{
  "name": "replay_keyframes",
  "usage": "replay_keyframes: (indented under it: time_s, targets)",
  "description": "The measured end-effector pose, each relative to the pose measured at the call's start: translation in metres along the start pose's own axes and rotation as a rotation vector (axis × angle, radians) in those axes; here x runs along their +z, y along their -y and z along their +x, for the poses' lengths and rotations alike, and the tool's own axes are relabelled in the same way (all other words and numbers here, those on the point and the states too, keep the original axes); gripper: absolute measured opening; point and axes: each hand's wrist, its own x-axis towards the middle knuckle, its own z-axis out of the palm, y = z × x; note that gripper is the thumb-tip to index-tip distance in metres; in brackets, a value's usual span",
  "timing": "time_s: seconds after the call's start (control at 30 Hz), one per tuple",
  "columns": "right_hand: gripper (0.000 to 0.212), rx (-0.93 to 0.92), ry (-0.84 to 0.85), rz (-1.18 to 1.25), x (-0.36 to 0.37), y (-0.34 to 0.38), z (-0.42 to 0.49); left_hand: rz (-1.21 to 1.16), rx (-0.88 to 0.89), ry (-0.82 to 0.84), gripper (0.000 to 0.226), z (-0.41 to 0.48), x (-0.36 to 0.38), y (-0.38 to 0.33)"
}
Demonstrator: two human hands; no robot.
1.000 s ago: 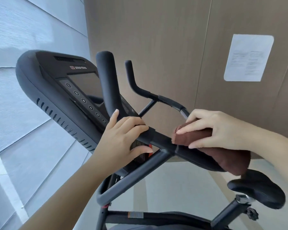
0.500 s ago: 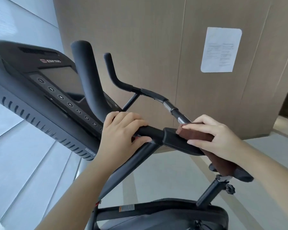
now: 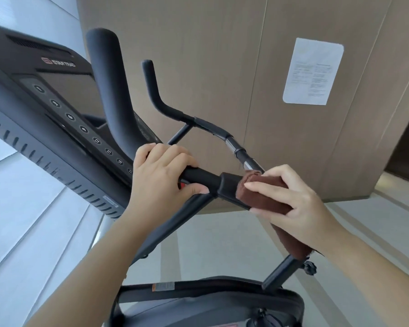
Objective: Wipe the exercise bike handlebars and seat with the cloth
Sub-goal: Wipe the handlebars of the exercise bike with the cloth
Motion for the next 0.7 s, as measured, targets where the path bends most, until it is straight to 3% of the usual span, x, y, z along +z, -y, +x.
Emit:
replay_keyframes:
  time_s: [0.1, 0.2, 0.27, 0.37, 0.57, 0.7]
  targets:
    - [0.033, 0.206, -0.110, 0.019, 0.012, 0.013, 0.018, 0.014, -0.029, -0.005, 0.047, 0.000, 0.001, -0.004]
    - [0.032, 0.388, -0.145, -0.177, 0.034, 0.033, 0.053, 0.023, -0.058, 0.001, 0.052, 0.001, 0.001, -0.007]
    - [0.037, 0.352, -0.162, -0.324, 0.040, 0.041, 0.051, 0.031, -0.059, 0.007, 0.053, 0.000, 0.001, -0.007]
    - [0.041, 0.250, -0.180, -0.301, 0.030, 0.040, 0.022, 0.022, -0.067, 0.003, 0.049, -0.001, 0.003, -0.007]
    - [0.034, 0.369, -0.356, -0.405, 0.055, 0.059, 0.033, 0.004, -0.047, -0.061, 0.043, -0.001, 0.007, -0.003]
    - [0.035, 0.288, -0.400, -0.419, 0.057, 0.056, 0.029, -0.003, -0.008, -0.112, 0.044, -0.004, 0.011, 0.001]
